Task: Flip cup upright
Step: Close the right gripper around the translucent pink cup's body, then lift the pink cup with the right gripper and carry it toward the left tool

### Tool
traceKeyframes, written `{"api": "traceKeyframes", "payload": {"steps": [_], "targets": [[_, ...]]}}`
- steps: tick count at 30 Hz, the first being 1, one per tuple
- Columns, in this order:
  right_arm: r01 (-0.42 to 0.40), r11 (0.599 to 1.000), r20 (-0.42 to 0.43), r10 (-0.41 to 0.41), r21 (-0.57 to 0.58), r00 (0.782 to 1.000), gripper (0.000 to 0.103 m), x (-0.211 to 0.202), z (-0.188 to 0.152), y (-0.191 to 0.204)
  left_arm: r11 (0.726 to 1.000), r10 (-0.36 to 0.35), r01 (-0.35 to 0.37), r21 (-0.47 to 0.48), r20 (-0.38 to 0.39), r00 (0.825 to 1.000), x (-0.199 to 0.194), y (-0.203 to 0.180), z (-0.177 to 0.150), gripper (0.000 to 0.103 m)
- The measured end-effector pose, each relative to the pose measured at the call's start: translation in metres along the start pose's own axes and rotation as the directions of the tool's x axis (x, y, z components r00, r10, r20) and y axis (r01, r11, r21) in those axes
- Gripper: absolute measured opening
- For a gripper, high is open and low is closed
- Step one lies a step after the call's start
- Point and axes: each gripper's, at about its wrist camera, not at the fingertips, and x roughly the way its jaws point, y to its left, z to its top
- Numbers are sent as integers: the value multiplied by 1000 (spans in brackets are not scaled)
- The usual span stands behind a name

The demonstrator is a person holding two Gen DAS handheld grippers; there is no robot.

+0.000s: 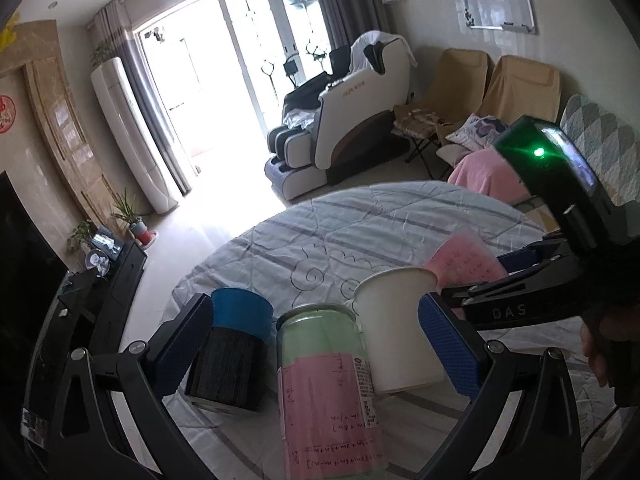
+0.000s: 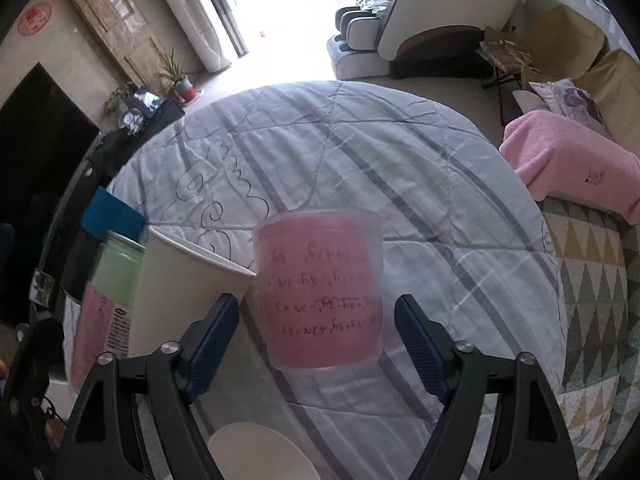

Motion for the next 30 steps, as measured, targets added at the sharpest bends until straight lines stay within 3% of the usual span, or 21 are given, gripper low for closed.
{"api": "traceKeyframes", "payload": {"steps": [13,23,30], "targets": [[41,999,101,-39,-14,994,63,-31,-6,6,1000,-16,16,-10,-7,1000,-2,-2,-2,103],[32,999,175,-26,-35,984,63,-85,-48,60,999,-6,8,-52,45,999,-77,29,-25,103],[21,998,143,-13,-53,990,63,-91,-90,102,996,-7,9,-88,22,1000,-117,57,-71,103]]}}
